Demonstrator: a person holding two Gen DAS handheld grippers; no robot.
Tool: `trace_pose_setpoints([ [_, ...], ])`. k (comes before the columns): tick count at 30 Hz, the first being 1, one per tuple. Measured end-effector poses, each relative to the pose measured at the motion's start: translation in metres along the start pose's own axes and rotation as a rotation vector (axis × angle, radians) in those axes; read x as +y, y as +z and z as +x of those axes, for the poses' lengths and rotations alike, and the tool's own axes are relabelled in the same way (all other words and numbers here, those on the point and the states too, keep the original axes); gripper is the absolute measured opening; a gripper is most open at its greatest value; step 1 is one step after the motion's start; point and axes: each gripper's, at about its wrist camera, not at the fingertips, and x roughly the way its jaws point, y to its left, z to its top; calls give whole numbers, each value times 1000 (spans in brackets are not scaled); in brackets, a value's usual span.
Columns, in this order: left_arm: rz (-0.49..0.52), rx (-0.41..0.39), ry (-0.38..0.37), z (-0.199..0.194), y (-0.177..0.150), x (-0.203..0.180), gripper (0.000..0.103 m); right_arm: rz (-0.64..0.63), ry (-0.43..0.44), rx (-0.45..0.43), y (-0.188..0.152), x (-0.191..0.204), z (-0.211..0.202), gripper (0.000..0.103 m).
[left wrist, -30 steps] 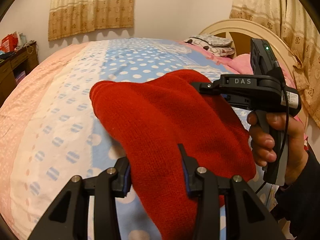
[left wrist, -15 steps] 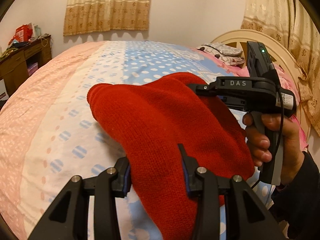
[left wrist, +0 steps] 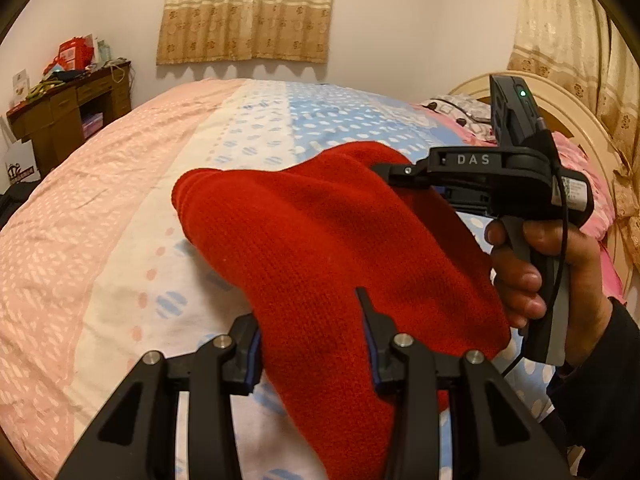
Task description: Fold small clothes
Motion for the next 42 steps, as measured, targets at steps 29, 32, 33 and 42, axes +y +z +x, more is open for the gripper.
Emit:
trace_pose_setpoints([
  [29, -50, -17, 86, -12, -12, 48, 40, -64, 59, 91, -3, 51, 64, 25],
  [32, -53, -15, 95, -13, -17, 52, 40, -64, 63, 103, -4, 53, 71, 25],
  [33, -56, -14, 95, -13, -18, 53, 40, -68, 64, 107, -5, 54, 72, 25],
  [42, -67, -5, 108, -17, -29, 62, 40, -85, 74, 148, -8, 62, 91, 25],
])
